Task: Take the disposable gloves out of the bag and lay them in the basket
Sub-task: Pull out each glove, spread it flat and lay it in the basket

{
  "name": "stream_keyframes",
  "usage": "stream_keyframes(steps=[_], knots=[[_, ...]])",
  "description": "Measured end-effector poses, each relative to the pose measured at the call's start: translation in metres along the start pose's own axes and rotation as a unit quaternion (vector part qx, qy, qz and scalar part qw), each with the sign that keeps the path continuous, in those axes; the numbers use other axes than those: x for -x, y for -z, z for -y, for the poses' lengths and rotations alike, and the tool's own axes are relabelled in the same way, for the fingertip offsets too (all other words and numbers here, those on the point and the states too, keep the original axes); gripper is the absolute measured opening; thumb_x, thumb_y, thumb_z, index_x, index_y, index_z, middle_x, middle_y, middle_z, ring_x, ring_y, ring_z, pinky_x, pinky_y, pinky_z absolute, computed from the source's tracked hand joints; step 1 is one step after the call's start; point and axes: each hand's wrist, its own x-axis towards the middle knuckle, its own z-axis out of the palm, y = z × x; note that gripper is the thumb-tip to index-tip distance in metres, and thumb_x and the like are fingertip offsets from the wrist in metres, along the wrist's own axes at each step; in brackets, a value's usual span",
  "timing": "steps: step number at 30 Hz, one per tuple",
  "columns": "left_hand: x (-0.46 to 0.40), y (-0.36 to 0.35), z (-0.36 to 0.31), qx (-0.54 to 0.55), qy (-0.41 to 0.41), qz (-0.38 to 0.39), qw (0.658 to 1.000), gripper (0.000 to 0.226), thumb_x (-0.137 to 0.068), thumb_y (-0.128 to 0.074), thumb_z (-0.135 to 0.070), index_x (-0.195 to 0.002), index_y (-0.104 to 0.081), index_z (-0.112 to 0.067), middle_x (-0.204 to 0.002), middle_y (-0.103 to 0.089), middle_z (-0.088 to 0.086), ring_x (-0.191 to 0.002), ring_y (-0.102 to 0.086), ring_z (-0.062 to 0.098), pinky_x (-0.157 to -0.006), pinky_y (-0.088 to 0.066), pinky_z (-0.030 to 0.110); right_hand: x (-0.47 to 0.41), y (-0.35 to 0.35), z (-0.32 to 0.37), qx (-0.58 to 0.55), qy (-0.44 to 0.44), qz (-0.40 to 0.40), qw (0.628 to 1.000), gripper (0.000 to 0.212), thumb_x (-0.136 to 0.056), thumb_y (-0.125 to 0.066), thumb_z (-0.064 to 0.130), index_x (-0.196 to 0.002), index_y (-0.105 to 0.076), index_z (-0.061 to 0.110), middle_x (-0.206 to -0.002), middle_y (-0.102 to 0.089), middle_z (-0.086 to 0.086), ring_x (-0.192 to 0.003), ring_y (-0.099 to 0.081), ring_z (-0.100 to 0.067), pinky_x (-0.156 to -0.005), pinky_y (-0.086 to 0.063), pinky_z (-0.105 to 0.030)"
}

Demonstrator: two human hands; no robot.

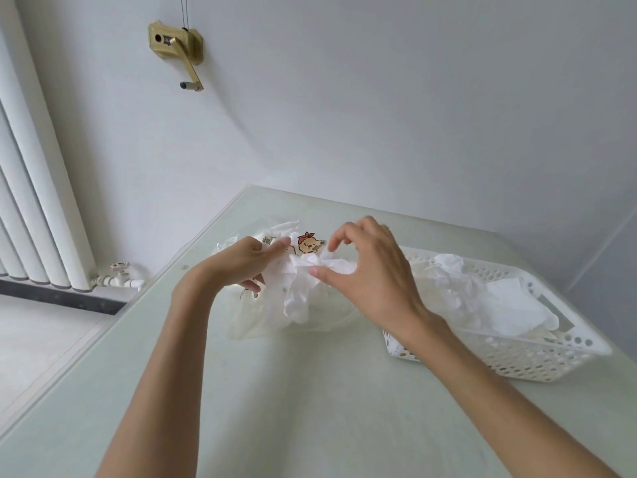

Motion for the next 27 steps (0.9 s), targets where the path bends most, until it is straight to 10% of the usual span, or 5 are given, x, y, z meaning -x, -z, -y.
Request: stream_keyframes(steps=[7, 12, 17, 21, 27], knots=[[-0.003, -0.003, -0.002, 0.014, 0.036, -0.007, 0.999, 0.038, -0.097, -0.047, -0.041, -0.077, -0.063, -0.012, -0.061, -0.065, -0.002, -0.048, -0.062, 0.006, -0.05, -0.052, 0.014, 0.01, -0.022, 0.01, 0.074, 0.212, 0.049, 0.973, 0.028, -0.069, -0.078, 0.041, -0.094, -0.074, 0.029, -0.088, -0.052, 0.005, -0.086, -0.037, -0.011, -0.07, -0.028, -0.023], [-0.002, -0.006, -0.002, 0.001, 0.041, 0.036, 0.999, 0.038, -0.095, -0.051, -0.045, -0.083, -0.064, -0.012, -0.054, -0.069, -0.005, -0.049, -0.065, 0.004, -0.054, -0.054, 0.016, -0.011, -0.004, -0.001, 0.135, 0.145, 0.135, 0.971, 0.012, -0.083, -0.07, 0.037, -0.092, -0.075, 0.03, -0.096, -0.054, 0.007, -0.096, -0.045, -0.013, -0.075, -0.031, -0.026], [-0.005, 0.0, -0.003, -0.001, -0.015, 0.001, 1.0, 0.04, -0.086, -0.061, -0.05, -0.109, -0.063, -0.018, -0.09, -0.071, -0.006, -0.07, -0.069, 0.004, -0.06, -0.053, 0.018, -0.021, 0.014, -0.023, 0.011, 0.031, 0.184, 0.982, 0.005, -0.084, -0.069, 0.036, -0.087, -0.071, 0.034, -0.096, -0.051, 0.009, -0.09, -0.042, -0.003, -0.085, -0.042, -0.031], [-0.004, -0.001, -0.01, -0.08, -0.147, 0.057, 0.984, 0.042, -0.076, -0.074, -0.046, -0.116, -0.061, -0.04, -0.116, -0.06, -0.021, -0.106, -0.055, -0.003, -0.092, -0.045, 0.022, -0.017, 0.01, -0.025, -0.021, 0.016, 0.163, 0.986, 0.005, -0.083, -0.07, 0.034, -0.088, -0.072, 0.034, -0.091, -0.05, 0.007, -0.078, -0.044, 0.0, -0.079, -0.044, -0.031], [-0.01, -0.011, -0.008, -0.08, -0.142, 0.018, 0.987, 0.014, -0.076, -0.079, -0.024, -0.079, -0.071, -0.036, -0.073, -0.064, -0.022, -0.051, -0.051, -0.008, -0.057, -0.04, 0.014, -0.021, 0.022, -0.035, -0.042, -0.034, 0.097, 0.994, 0.009, -0.082, -0.071, 0.027, -0.076, -0.068, 0.033, -0.077, -0.049, 0.007, -0.064, -0.044, -0.004, -0.067, -0.037, -0.026]])
